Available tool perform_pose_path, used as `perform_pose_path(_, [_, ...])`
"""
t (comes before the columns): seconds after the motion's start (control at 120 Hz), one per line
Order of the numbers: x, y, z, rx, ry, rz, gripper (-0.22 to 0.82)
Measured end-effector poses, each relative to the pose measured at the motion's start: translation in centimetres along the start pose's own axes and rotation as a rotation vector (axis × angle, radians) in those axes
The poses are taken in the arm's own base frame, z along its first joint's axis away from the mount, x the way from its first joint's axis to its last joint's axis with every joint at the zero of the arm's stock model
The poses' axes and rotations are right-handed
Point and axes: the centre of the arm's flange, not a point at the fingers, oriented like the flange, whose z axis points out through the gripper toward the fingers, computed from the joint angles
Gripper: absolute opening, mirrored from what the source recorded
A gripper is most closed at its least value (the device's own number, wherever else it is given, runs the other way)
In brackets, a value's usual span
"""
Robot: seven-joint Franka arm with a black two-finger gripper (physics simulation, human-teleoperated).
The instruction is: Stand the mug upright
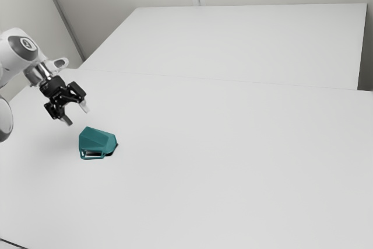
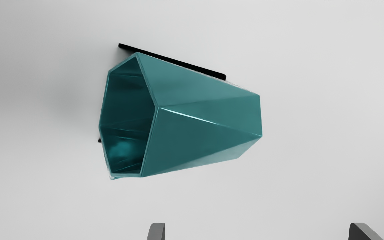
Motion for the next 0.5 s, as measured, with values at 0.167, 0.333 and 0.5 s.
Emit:
perform_pose_path(0.167, [0.6,-1.3,0.5,-0.036,0.015,0.045,0.60])
perform_pose_path(0.333, [1.0,-3.7,1.0,-0.057,0.019,0.066,0.60])
perform_pose_path(0.5, [2.1,-4.9,2.4,-0.077,0.010,0.098,0.60])
